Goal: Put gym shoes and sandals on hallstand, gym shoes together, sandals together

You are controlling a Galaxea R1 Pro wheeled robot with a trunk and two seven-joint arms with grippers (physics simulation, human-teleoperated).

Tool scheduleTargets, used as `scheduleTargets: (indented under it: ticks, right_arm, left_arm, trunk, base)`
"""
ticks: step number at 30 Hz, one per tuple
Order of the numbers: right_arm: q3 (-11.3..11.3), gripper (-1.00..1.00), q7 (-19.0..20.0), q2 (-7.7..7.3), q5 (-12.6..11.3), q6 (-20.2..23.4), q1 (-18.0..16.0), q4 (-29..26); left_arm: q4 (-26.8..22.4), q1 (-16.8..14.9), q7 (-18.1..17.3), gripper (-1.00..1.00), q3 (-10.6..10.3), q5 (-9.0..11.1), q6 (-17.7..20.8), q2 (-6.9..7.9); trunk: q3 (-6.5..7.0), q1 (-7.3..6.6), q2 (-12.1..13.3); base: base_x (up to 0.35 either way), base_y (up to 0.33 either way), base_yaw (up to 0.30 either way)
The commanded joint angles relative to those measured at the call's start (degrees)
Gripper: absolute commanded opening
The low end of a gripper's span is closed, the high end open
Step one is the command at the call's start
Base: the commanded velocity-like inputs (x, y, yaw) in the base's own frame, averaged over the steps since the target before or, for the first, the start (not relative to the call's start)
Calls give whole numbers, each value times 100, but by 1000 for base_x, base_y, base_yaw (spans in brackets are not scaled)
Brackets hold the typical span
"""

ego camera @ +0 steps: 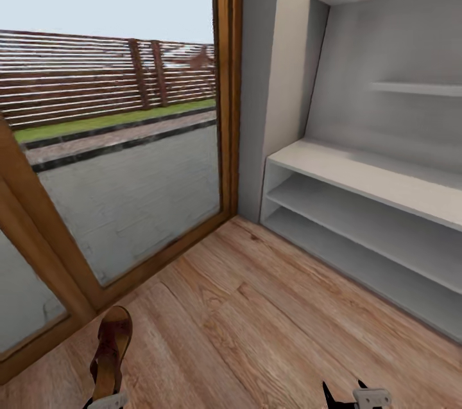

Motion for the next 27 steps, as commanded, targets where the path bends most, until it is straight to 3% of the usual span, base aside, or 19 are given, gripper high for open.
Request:
scheduleTargets:
  ticks: [1, 27]
  right_arm:
    - [-34, 100, 43, 5, 23, -18, -5, 5]
    - [-34, 100, 34, 5, 23, -18, -5, 18]
  left_arm:
    - [0, -1, 16, -100, -2, -8, -13, 1]
    - [4, -1, 12, -100, -2, -8, -13, -8]
  trunk:
    - [-4, -1, -2]
    - [-4, -1, -2]
  base:
    - [1, 1, -267]
    - [0, 0, -267]
